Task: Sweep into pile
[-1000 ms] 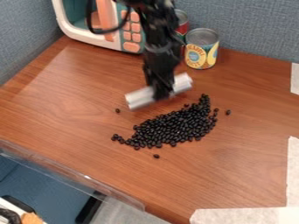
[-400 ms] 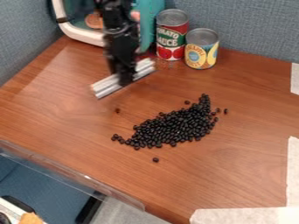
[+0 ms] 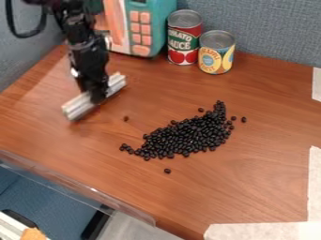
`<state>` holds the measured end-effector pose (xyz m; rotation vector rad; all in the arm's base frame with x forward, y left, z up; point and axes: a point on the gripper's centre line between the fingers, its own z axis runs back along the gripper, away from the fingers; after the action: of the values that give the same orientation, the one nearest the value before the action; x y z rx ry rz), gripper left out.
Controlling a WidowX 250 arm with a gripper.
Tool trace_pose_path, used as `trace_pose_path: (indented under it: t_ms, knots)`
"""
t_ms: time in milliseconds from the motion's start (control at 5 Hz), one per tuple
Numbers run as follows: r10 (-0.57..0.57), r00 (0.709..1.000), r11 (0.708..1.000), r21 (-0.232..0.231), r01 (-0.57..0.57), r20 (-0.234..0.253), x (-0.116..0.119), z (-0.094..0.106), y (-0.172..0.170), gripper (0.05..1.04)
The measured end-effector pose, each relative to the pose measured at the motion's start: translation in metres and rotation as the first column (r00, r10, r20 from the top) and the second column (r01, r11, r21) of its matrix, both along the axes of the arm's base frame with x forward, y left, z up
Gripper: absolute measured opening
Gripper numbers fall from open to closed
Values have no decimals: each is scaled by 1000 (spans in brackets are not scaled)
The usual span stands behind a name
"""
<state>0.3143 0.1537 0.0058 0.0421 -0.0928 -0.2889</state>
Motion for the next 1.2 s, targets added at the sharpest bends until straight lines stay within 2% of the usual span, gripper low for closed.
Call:
trace_pose_path:
  t_ms: [400,600,800,1000,1200]
  knots:
    - [63,998,998,4,-63,-13,-31,-9,-3,366]
    - [118,992,993,5,-117,-41,-52,-9,-12,366]
    - [170,982,985,36,-168,-84,-62,-10,-26,366]
    - [239,965,971,36,-237,-103,-69,-10,-48,366]
    - [314,942,949,24,-313,-115,-65,-10,-82,366]
